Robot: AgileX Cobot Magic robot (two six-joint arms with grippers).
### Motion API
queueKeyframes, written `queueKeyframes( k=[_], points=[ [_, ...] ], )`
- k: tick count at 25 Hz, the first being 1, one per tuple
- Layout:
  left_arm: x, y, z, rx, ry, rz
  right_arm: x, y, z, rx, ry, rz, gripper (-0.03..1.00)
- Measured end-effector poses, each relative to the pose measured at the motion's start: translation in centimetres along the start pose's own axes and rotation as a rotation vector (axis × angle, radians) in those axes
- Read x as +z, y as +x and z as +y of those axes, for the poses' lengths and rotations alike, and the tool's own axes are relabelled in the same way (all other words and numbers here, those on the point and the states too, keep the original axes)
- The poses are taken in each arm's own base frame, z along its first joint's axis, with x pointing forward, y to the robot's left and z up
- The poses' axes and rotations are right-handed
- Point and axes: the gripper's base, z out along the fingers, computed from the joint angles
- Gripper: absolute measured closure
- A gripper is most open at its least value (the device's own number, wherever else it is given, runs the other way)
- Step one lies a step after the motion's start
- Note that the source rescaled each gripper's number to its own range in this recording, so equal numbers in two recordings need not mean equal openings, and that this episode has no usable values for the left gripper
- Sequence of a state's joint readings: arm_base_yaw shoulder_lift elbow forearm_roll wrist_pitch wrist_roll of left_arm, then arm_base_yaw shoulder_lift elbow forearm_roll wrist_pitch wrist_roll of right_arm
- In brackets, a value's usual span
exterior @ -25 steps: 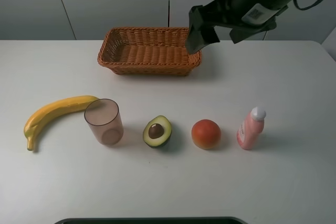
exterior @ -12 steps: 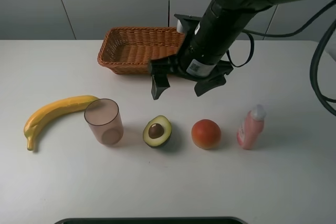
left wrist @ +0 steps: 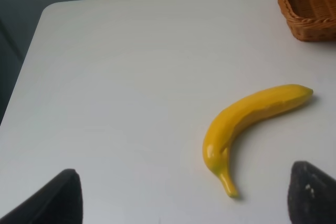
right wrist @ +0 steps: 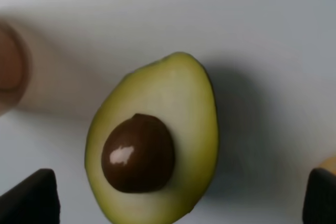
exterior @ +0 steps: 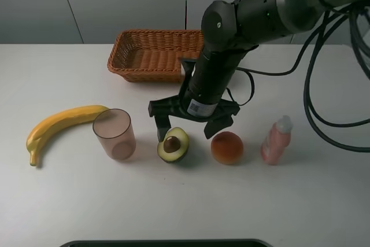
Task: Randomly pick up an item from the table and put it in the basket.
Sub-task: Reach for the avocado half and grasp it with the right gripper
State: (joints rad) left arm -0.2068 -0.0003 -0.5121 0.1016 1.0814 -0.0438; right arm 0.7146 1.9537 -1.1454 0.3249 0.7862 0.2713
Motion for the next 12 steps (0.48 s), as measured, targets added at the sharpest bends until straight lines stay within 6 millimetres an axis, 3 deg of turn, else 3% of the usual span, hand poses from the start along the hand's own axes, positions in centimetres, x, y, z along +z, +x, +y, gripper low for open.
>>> queueKeyframes(
  k=[12],
  points=[
    [0.0,0.0,0.0,-0.002,0.0,0.0,2.7,0.3,1.5,0.001,-0.025,0.01,-0.03]
  ],
)
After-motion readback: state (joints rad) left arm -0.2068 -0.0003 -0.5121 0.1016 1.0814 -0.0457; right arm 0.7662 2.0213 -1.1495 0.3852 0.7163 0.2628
